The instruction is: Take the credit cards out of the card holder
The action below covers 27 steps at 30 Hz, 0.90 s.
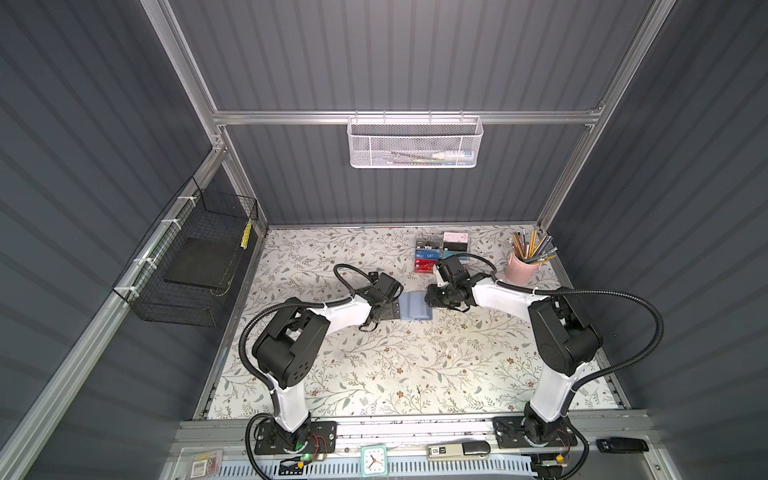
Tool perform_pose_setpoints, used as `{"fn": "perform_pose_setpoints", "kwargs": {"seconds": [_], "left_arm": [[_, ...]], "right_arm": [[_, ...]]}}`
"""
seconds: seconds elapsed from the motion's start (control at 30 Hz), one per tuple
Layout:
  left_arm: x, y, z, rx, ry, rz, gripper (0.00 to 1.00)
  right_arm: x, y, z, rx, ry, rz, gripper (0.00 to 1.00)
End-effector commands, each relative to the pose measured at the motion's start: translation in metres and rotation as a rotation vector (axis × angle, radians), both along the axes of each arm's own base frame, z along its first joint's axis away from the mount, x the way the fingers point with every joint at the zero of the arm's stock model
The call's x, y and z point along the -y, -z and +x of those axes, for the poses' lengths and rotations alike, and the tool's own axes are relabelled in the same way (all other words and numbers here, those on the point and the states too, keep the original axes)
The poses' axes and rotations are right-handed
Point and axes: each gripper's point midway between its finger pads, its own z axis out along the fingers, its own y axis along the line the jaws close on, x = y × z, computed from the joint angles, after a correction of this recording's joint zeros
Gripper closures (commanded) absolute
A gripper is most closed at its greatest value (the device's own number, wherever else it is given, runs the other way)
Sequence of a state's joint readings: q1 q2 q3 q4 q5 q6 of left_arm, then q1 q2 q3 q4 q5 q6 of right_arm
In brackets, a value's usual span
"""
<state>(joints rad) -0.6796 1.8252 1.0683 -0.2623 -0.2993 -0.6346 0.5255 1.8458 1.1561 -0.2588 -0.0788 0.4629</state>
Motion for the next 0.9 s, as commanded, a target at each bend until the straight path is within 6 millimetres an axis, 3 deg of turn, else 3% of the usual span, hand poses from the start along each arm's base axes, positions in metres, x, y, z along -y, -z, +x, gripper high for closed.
{"fn": "perform_pose_setpoints", "kwargs": {"seconds": [0.0,0.4,0.87], "left_arm": [[0.003,-0.015,0.001,0.015,0.017,-0.030,0.00],[0.006,-0.026,0.003,0.032,0.025,-0.046,0.00],[0.006,-0.015,-0.001,0.011,0.027,-0.054,0.00]], "right_arm": [[0.007,0.004,0.004,0.006,0.003,-0.075,0.54],[0.011,0.014,0.006,-0.001,-0.001,-0.135,0.52],[0.005,0.016,0.007,0.004,-0.018,-0.161,0.53]]}}
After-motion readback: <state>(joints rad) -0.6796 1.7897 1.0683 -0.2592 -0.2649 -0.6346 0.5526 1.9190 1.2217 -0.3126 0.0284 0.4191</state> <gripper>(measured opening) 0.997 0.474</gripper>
